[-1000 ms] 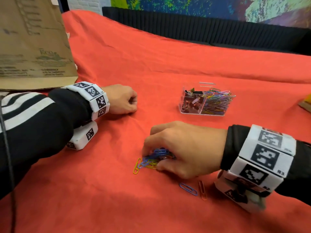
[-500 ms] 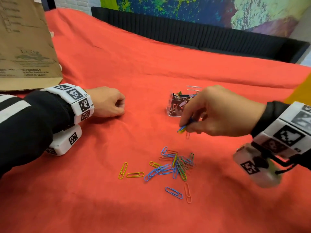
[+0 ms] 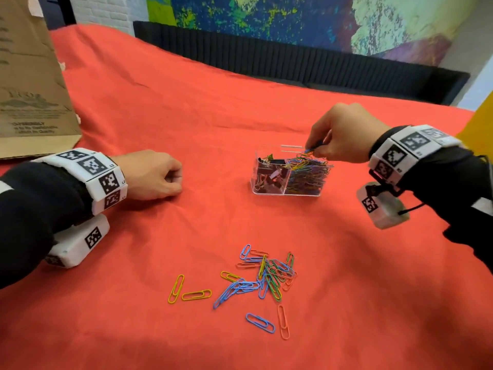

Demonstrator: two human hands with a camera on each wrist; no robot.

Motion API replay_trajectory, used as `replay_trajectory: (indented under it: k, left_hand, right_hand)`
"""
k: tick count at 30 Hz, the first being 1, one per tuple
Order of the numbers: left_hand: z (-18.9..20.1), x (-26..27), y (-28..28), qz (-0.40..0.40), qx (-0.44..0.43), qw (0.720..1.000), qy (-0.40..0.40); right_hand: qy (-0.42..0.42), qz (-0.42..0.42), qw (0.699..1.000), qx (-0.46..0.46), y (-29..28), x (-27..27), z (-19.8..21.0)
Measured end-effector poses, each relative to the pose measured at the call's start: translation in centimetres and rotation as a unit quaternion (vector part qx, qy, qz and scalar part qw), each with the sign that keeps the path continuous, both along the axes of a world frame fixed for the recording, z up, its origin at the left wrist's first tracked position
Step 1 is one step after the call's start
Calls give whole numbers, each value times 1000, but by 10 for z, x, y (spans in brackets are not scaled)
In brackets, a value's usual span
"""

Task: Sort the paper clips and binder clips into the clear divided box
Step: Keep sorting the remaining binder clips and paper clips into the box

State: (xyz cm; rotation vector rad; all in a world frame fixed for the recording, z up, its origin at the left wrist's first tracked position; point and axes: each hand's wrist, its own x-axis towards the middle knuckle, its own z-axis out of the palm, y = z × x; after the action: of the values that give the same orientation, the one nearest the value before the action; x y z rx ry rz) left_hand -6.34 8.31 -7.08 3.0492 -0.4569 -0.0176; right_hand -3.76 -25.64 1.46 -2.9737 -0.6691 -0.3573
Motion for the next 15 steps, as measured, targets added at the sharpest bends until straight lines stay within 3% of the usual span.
replay_trajectory:
  k: [7, 15]
  left_hand:
    - [0, 1, 2, -4, -1, 1000, 4]
    - [2, -2, 0, 0, 5, 1000, 6]
  right_hand:
    - [-5, -2, 999, 37, -7, -2, 0]
    - [12, 7, 1000, 9, -7, -2, -22]
